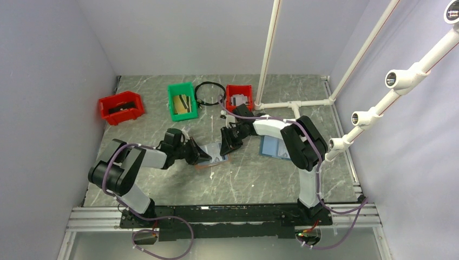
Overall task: Take the credit cards out of the card holder
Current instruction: Remove the credit card from the card holder.
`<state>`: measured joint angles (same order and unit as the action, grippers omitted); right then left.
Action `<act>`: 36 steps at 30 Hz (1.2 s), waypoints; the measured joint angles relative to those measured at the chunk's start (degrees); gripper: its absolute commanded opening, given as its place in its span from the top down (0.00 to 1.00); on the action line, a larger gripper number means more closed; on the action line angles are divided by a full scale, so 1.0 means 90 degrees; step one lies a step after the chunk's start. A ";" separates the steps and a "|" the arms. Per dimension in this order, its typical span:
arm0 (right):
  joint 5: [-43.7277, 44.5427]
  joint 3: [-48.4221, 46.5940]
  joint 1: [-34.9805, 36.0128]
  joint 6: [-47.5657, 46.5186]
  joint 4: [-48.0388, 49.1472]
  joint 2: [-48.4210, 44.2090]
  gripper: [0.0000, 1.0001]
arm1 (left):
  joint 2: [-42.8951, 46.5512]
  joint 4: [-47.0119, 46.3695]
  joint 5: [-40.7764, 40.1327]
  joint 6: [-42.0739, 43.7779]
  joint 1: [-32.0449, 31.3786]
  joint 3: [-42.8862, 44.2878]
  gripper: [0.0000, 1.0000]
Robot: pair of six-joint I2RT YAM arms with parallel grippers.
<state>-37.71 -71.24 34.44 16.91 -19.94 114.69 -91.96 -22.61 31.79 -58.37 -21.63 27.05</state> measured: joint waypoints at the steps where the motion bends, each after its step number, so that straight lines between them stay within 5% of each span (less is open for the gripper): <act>1: 0.0000 -0.0002 0.0005 -0.0002 0.0010 0.0002 0.74 | 0.0015 -0.0087 0.0061 -0.0005 0.0041 -0.0061 1.00; 20: 0.0022 -0.0075 0.0075 -0.0121 0.0056 0.0087 0.73 | 0.0034 -0.0478 0.0979 -0.0199 0.0559 -0.0362 1.00; 36: 0.0032 -0.0206 0.0274 -0.0236 0.0049 0.0175 0.74 | 0.0835 0.0695 0.1005 -0.0010 0.0899 -0.0563 0.95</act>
<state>-37.43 -73.10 36.91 14.79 -19.51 116.27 -84.44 -16.36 40.84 -58.46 -13.54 21.98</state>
